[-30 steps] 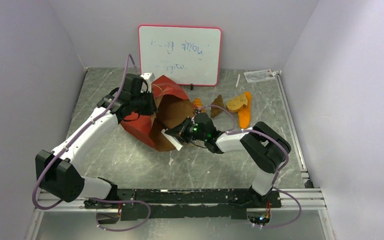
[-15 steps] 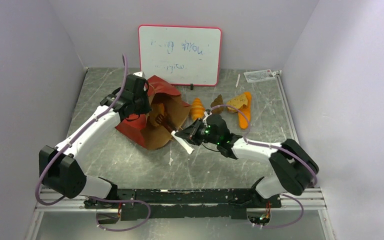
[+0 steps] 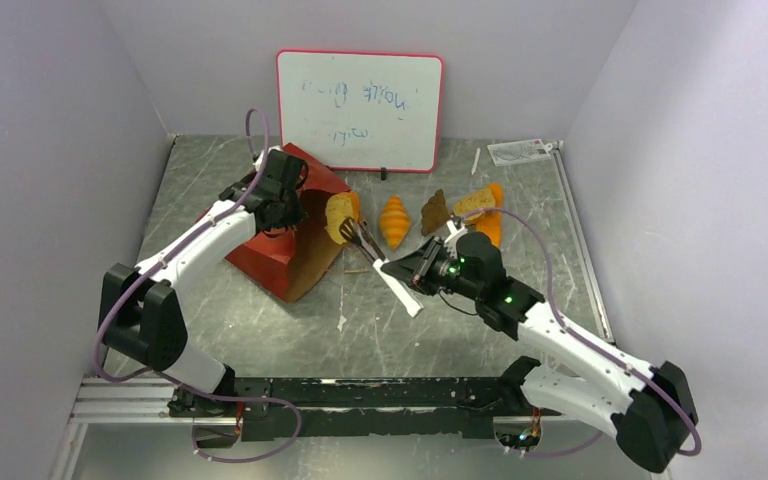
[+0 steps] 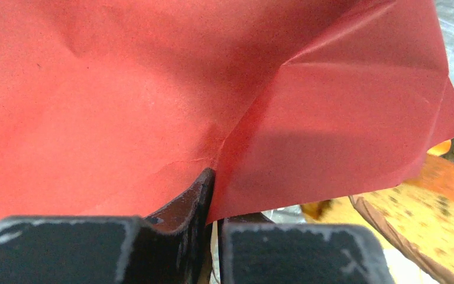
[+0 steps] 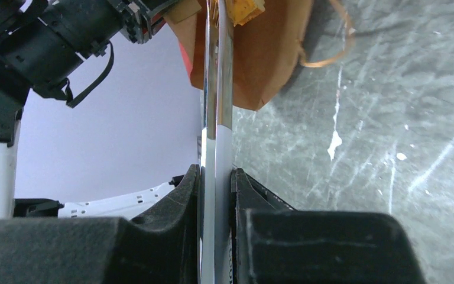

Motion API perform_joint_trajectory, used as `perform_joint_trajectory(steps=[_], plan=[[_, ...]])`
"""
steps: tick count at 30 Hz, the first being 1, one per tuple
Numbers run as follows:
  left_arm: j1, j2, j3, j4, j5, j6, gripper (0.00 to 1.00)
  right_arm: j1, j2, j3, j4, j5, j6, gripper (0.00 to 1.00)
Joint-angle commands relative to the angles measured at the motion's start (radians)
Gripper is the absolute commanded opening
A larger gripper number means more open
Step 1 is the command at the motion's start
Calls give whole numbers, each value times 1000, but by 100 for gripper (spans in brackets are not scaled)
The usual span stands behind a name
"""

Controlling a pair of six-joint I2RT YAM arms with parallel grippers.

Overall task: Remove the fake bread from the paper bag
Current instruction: Take out the fake bread from the paper bag, then place the fake bread in the container.

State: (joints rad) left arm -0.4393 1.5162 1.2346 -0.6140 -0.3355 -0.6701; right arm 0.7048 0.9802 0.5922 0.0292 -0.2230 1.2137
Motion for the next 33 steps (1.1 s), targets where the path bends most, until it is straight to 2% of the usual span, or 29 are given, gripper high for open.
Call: perform_joint_trajectory(steps=[1,7,13,21,25,33], plan=[[8,33,41,19,-57,-36,11,-16,-116,14,-181,64,-24,0],[28,62,45,40,-45,-34,11,-28,-238,66,-362,139,-39,0],[52,45,28,72,0,-7,11,-32,-312,141,-521,299,-62,0],[59,-6,-2,114,99,61,10,-66,-260,196,-539,441,-115,0],[59,-36,-21,129,156,92,10,-154,-208,216,-513,430,-160,0],[67,-91,-53,116,201,129,10,-428,-124,189,-404,261,-193,0]])
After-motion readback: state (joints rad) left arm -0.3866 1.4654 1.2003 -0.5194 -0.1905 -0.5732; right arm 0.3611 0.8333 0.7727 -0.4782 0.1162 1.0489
